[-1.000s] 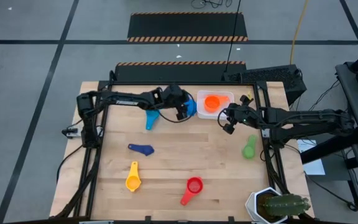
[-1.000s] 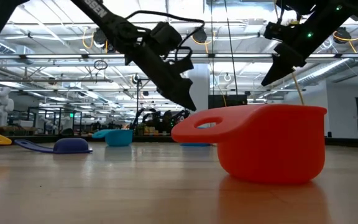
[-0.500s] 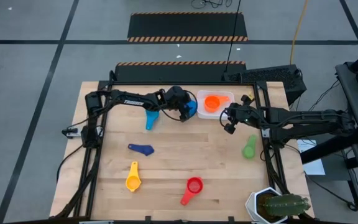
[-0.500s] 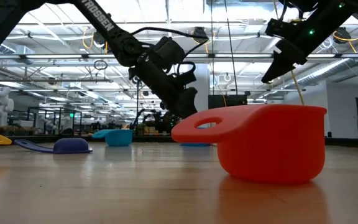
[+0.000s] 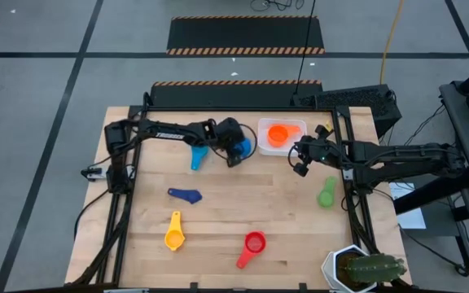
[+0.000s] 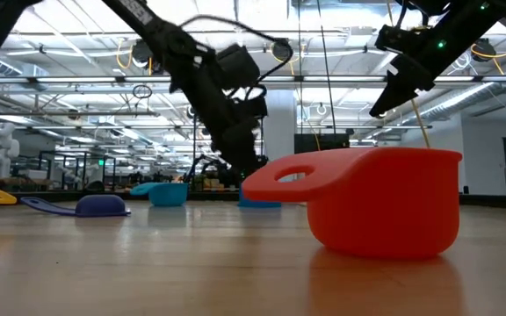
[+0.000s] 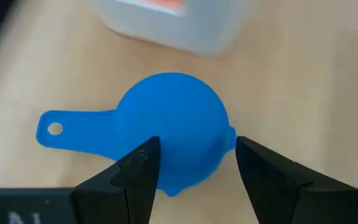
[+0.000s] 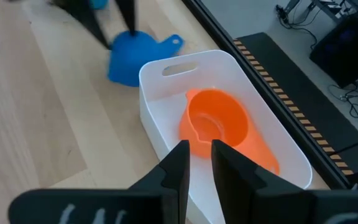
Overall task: Nest measuring cups in basket
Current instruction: Stack the blue measuring cup on top of the orange measuring cup in the white bin
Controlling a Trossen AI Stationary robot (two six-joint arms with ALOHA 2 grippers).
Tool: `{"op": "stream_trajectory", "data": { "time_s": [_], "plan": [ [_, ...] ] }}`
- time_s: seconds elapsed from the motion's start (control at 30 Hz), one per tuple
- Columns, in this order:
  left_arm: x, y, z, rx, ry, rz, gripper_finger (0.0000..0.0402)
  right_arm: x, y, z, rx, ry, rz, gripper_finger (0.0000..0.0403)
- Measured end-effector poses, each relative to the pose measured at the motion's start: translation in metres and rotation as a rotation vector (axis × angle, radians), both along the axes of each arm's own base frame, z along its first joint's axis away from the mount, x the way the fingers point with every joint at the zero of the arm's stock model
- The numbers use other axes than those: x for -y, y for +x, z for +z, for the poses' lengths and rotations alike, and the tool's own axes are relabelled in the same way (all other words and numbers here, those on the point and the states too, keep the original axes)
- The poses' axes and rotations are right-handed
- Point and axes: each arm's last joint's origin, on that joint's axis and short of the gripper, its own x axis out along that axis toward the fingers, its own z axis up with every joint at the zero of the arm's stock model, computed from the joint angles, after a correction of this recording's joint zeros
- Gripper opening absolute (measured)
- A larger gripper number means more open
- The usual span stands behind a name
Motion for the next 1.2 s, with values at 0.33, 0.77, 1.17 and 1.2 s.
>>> {"op": "stream_trajectory", "data": {
  "time_s": [0.33,0.77,1.17,1.2],
  "plan": [
    [0.059,-0.025,0.073,0.052,0.022,-0.145,0.0214,0.0,0.001,0.0,0.009,0.011,0.013,0.0059],
    [0.045,-0.018,0.055,0.043,0.029,0.247,0.0214,-0.004,0.006,0.006,0.089,0.016,0.035,0.0059],
    [0.044,-0.007,0.014,-0.043,-0.094,0.349,0.0214,-0.006,0.009,0.008,0.132,0.052,0.085,0.0059],
    [0.046,-0.006,0.014,-0.04,-0.111,0.332,0.0214,-0.007,0.009,0.008,0.136,0.055,0.092,0.0059]
  ]
}}
